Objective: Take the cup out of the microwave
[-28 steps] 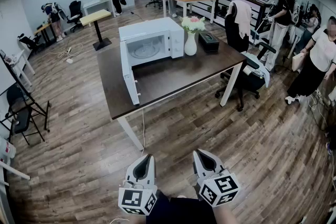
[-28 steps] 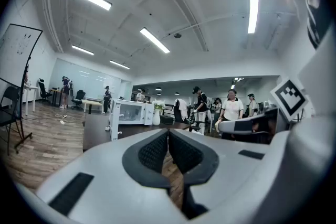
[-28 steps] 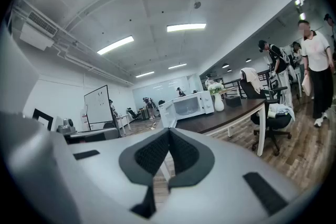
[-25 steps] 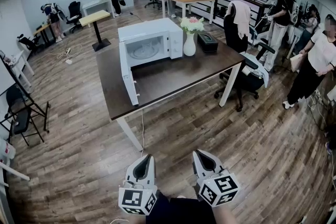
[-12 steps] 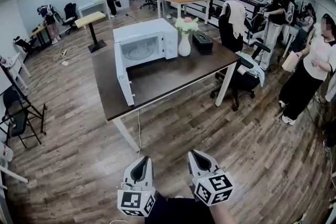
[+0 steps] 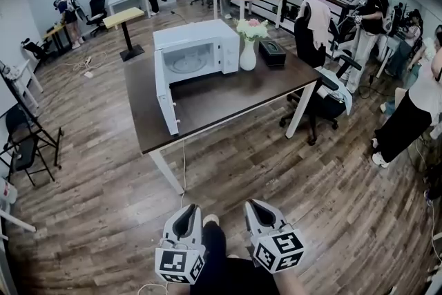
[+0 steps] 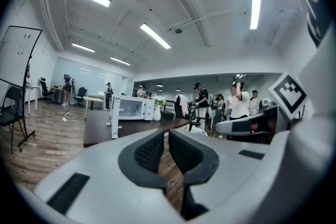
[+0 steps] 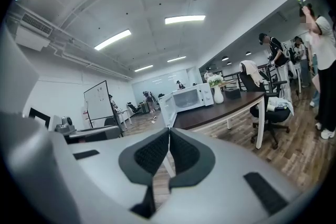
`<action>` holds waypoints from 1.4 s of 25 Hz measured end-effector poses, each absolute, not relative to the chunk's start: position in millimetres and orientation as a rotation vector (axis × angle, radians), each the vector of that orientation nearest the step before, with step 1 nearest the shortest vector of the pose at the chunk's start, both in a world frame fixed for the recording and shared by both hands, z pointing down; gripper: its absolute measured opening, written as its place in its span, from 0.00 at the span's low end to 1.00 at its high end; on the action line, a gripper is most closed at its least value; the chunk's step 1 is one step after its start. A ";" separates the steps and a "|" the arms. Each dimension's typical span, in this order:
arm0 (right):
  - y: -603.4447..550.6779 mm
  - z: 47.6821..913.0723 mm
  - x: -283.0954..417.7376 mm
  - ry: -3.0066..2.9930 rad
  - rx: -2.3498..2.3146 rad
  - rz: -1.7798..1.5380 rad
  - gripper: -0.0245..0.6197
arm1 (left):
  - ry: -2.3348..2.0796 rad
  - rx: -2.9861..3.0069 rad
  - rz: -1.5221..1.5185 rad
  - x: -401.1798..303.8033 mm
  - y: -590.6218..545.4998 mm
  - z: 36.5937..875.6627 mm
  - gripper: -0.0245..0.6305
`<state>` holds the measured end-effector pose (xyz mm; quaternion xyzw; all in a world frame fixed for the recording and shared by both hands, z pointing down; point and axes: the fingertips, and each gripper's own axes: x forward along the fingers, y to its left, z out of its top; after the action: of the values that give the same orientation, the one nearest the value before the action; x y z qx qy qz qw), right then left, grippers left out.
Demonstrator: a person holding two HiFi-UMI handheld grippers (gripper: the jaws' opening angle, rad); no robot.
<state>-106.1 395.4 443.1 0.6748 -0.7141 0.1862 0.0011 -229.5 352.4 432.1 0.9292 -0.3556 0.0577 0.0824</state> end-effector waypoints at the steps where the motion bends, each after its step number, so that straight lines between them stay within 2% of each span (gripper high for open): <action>1: 394.1 444.5 -105.7 -2.240 2.116 0.594 0.03 | -1.061 2.771 0.175 -228.0 350.6 433.1 0.05; 11: 352.2 449.5 -89.1 -2.238 2.134 0.627 0.03 | -1.069 2.770 0.186 -210.6 308.2 435.4 0.05; 22: 250.9 445.4 -52.8 -2.233 2.104 0.624 0.03 | -1.079 2.747 0.154 -172.3 208.1 430.4 0.06; 24: 231.9 443.2 -42.9 -2.227 2.113 0.623 0.03 | -1.076 2.753 0.145 -163.9 188.3 428.1 0.12; 26: 214.3 441.9 -33.8 -2.220 2.124 0.628 0.03 | -1.067 2.763 0.139 -154.7 168.8 426.3 0.23; 31: 173.9 442.2 -14.3 -2.188 2.152 0.650 0.03 | -1.028 2.755 0.158 -133.2 123.9 428.4 0.33; 35: 144.9 442.2 0.7 -2.159 2.182 0.658 0.03 | -0.991 2.757 0.164 -116.7 91.9 429.7 0.47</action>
<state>0.7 144.9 442.2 0.6951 -0.6877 0.2096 0.0009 -116.7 91.9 429.7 0.9346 -0.3359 0.0555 0.1035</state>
